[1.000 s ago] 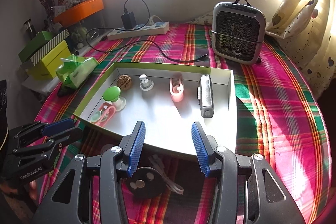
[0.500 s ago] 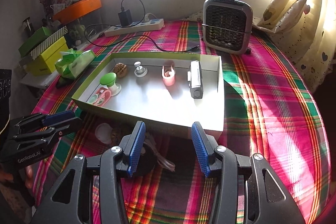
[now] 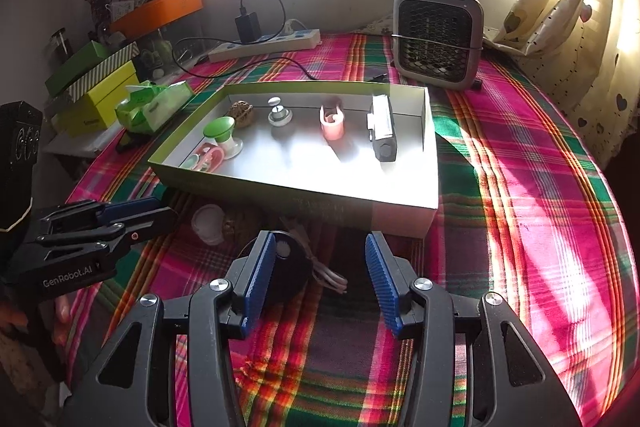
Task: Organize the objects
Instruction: 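Move left gripper to the clear round lid while right gripper approaches the black round disc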
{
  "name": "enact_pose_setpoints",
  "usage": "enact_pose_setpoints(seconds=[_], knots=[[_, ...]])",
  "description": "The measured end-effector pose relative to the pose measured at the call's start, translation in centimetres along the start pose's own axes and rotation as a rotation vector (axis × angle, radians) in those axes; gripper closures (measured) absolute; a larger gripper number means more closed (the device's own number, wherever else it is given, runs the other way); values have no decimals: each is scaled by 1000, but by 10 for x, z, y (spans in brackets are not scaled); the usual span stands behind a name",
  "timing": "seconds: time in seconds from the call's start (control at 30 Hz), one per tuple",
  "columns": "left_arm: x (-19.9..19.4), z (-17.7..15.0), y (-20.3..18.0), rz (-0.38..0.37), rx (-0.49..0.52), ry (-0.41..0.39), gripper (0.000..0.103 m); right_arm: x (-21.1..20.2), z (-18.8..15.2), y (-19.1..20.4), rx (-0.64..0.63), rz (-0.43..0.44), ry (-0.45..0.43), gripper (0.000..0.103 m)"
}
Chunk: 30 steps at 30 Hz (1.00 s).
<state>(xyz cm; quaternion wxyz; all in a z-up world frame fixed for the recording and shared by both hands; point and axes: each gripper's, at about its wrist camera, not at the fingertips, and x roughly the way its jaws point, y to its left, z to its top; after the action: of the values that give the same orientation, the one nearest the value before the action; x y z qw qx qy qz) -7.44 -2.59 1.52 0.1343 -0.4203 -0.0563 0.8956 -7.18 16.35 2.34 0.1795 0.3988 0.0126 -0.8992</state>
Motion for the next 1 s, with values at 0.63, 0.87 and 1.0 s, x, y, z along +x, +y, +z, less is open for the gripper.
enact_pose_setpoints(seconds=[0.63, 0.87, 1.0], knots=[[6, -5, 5, -12, -11, 22, 70, 16, -9, 28, -85, -19, 38, 43], [6, -5, 5, -15, -12, 22, 69, 19, -8, 25, -86, -58, 54, 43], [6, -5, 5, -17, -11, 23, 69, 19, -9, 23, -83, -65, 57, 43]])
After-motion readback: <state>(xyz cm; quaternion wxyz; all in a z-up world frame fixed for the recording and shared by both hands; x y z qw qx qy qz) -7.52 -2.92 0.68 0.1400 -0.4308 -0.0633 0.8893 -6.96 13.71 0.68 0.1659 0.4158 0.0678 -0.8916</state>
